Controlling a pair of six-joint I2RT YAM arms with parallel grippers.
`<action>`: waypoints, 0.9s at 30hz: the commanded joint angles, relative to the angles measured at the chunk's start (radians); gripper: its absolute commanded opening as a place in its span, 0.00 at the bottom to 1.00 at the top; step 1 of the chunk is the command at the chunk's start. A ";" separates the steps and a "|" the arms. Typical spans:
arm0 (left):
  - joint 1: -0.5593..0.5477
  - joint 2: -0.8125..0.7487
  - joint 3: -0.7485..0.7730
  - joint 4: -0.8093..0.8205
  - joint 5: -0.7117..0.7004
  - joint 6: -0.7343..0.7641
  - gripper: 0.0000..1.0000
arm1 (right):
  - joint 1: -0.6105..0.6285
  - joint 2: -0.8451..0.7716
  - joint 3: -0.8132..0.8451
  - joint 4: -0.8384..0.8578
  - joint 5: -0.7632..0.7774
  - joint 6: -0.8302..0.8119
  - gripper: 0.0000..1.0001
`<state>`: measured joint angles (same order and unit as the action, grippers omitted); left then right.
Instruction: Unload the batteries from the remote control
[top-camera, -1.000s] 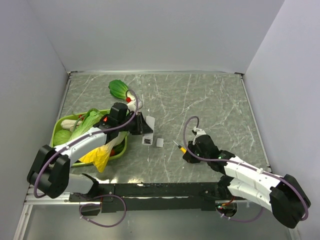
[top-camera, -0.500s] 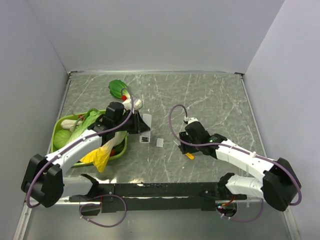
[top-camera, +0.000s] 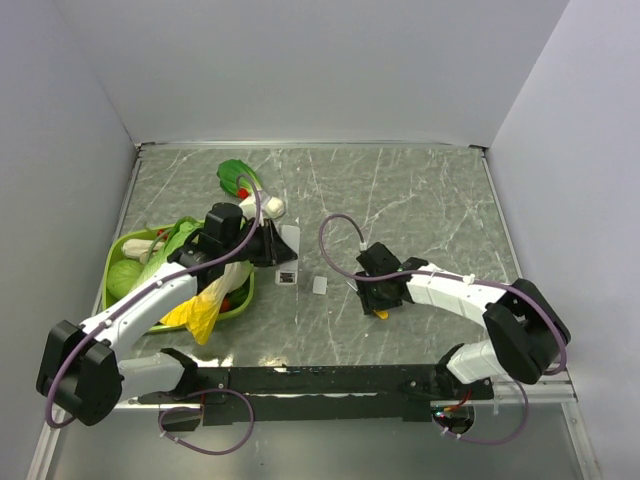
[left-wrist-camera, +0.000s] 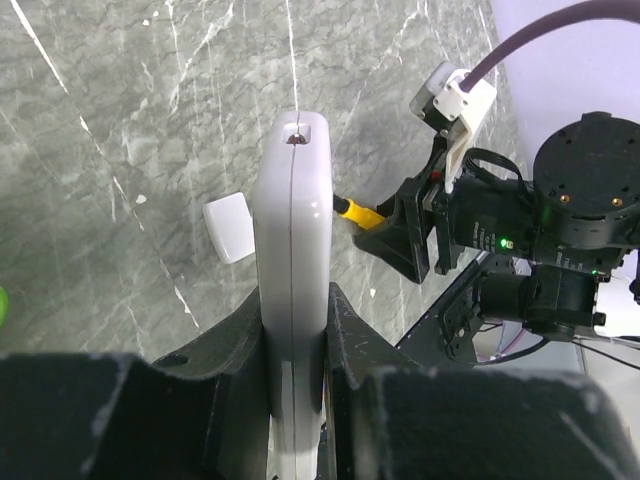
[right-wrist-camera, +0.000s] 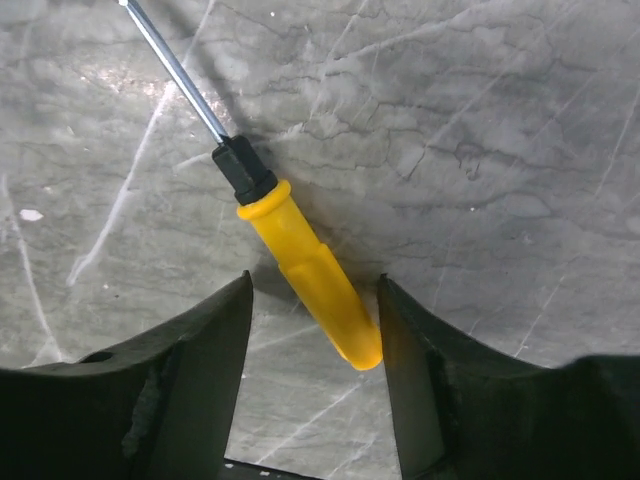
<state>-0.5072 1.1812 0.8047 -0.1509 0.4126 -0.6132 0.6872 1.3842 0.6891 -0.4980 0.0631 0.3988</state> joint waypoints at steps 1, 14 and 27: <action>0.006 -0.038 0.039 -0.004 -0.006 0.016 0.01 | 0.018 0.032 0.018 0.009 -0.013 0.031 0.56; 0.012 -0.041 0.048 -0.012 -0.020 0.013 0.01 | 0.146 0.119 0.020 0.015 0.058 0.092 0.00; 0.010 0.081 0.146 -0.110 0.072 0.190 0.01 | 0.149 -0.453 -0.004 0.050 -0.345 -0.313 0.00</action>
<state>-0.4988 1.2533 0.8940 -0.2539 0.4103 -0.4999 0.8333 1.0393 0.6746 -0.4744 -0.0643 0.2619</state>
